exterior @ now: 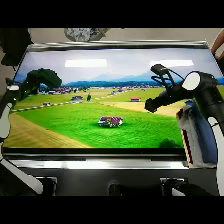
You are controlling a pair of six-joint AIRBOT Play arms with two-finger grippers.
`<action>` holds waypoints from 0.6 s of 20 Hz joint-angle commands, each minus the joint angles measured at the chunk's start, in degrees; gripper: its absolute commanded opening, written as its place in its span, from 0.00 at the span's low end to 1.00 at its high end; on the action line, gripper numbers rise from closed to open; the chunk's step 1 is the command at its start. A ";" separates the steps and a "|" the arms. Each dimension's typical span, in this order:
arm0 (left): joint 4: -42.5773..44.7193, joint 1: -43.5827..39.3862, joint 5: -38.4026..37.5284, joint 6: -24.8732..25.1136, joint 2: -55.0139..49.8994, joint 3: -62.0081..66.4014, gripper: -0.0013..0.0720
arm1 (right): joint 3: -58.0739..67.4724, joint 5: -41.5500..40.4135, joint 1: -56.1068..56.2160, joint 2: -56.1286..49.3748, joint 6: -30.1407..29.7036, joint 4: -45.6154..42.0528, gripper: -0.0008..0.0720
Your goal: Fold the shirts.
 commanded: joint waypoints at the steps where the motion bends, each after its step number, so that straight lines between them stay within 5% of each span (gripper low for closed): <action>1: -0.33 -0.98 -8.35 18.47 8.87 1.44 0.05 | 1.05 1.20 0.04 1.88 -2.56 -7.39 0.94; 2: 0.11 -1.42 -12.26 24.09 13.77 1.31 0.05 | 2.01 1.20 0.04 3.37 -2.71 -11.04 0.94; 4: 3.85 -2.86 -20.22 27.50 24.85 1.25 0.05 | 4.61 1.81 0.04 6.75 -2.67 -16.55 0.94; 7: 11.69 -6.69 -31.47 27.32 40.39 1.22 0.05 | 7.28 2.78 0.04 13.07 -2.60 -18.14 0.94; 12: 16.81 -16.79 -50.93 19.87 54.27 -1.09 0.05 | 7.34 10.86 0.04 22.60 -0.15 -17.90 0.94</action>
